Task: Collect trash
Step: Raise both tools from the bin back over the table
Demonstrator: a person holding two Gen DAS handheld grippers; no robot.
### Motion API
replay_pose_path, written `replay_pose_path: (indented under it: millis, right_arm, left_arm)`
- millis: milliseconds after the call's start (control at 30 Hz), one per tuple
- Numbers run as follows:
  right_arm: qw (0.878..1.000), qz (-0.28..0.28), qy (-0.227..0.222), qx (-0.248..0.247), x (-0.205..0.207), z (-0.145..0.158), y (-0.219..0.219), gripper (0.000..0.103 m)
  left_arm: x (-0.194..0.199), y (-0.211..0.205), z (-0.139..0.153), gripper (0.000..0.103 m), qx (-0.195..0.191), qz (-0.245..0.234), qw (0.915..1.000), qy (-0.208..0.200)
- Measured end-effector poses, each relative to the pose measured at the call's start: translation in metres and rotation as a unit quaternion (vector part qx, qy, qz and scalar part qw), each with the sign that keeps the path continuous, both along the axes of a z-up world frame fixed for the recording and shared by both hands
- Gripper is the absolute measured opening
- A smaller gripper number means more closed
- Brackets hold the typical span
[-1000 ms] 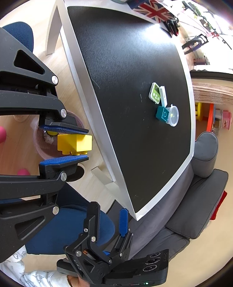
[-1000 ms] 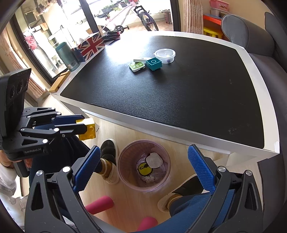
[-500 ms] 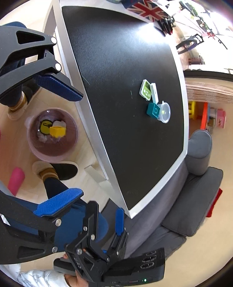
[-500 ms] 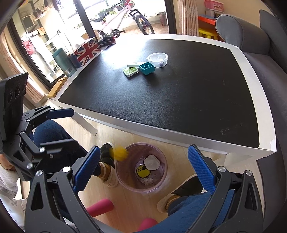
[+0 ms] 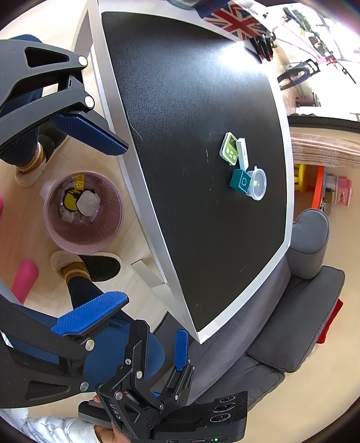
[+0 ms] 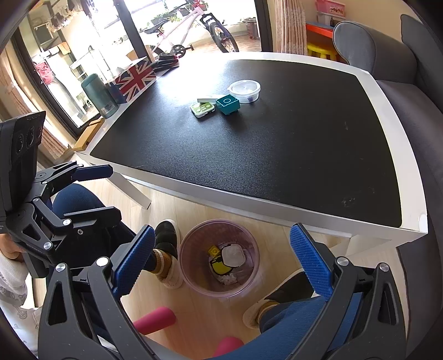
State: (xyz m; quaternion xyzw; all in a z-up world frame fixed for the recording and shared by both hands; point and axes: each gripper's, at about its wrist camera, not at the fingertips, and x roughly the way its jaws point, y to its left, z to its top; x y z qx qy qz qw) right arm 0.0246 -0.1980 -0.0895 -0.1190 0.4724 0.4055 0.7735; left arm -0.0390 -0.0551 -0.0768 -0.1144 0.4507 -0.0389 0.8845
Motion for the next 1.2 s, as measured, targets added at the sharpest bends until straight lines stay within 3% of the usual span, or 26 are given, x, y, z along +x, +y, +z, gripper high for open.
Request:
replay_pose_path:
  millis: [600, 1200]
  right_arm:
    - [1.000, -0.001, -0.017, 0.019, 0.023, 0.024, 0.015, 0.096]
    - [0.999, 0.017, -0.037, -0.001, 0.098, 0.032, 0.089, 0.097]
  left_arm:
    - [0.013, 0.025, 0.019, 0.095, 0.016, 0.022, 0.9994, -0.023]
    - [0.055, 0.060, 0.042, 0.095, 0.028, 0.028, 0.9983, -0.043]
